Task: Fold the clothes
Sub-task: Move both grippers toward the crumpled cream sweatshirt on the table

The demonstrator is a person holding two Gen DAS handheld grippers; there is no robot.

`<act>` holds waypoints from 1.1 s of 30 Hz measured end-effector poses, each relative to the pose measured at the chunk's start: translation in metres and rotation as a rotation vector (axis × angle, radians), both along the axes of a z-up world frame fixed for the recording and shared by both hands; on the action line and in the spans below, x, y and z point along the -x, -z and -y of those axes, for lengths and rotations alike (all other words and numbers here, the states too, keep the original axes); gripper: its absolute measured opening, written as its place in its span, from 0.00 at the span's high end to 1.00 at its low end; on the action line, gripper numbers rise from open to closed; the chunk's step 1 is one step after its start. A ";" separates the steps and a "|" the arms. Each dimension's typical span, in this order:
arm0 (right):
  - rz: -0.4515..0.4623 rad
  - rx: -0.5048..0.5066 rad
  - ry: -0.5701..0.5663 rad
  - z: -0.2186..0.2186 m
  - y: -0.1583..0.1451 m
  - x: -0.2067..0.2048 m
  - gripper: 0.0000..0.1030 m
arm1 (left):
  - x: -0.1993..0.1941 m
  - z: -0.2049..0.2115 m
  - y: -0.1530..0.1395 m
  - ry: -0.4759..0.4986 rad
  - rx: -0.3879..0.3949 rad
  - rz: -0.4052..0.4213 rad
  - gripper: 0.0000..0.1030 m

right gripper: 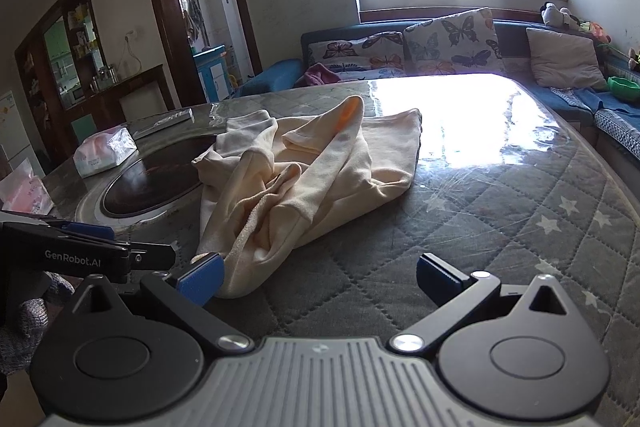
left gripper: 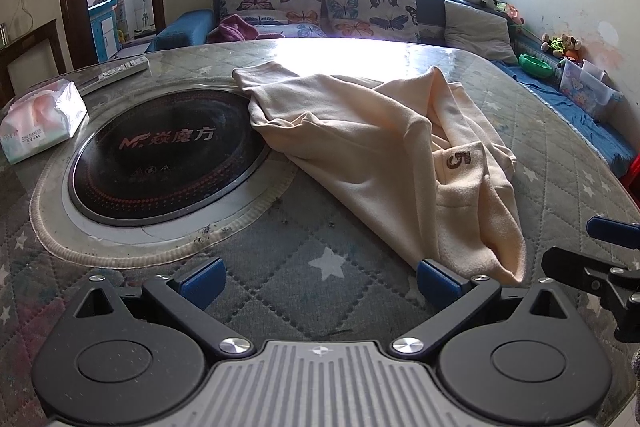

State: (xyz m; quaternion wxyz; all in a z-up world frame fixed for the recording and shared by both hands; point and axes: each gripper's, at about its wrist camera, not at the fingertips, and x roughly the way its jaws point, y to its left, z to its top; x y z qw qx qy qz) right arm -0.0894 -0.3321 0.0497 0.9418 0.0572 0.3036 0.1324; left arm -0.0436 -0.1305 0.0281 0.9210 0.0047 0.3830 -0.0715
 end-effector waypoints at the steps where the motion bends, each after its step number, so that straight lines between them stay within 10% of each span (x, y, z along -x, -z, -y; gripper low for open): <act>1: -0.001 0.002 -0.001 0.000 0.000 -0.001 0.00 | -0.001 0.001 0.000 0.002 -0.001 0.001 0.00; 33: 0.006 0.027 -0.042 -0.008 -0.005 -0.032 0.00 | -0.034 0.027 -0.018 0.058 -0.012 0.023 0.00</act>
